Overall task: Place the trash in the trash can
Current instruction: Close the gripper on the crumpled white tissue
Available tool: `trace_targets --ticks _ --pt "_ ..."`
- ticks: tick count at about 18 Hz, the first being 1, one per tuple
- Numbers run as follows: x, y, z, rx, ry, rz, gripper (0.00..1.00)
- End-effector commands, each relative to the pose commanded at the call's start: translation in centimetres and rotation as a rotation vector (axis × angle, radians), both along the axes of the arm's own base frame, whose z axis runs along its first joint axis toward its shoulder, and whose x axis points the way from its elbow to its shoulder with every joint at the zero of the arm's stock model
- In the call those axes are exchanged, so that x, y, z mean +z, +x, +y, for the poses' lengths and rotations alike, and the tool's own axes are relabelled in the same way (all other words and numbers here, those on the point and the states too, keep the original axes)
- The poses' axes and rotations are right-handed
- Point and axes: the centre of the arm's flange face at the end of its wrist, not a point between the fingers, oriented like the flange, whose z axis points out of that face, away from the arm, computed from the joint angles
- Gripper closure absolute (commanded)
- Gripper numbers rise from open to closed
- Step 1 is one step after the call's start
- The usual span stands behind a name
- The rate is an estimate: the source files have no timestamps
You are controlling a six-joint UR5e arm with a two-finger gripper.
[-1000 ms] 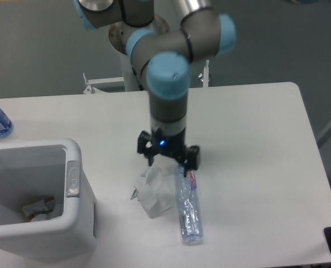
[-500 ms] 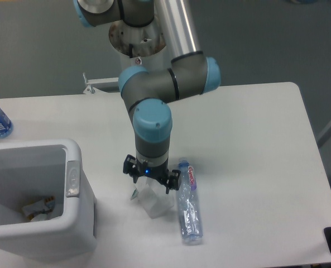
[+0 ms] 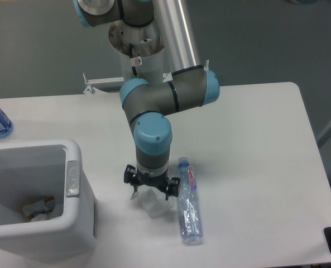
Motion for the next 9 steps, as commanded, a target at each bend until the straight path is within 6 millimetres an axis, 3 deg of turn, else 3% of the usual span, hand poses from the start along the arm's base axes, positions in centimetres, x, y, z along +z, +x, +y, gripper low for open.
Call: trace_targets --ticks 6,7,9 --pt "0.19 0.08 0.01 0.01 0.001 0.003 0.94" --pt "0.29 0.1 0.02 0.009 0.003 0.003 1.0" --pt "0.56 0.09 0.05 0.009 0.007 0.005 1.0"
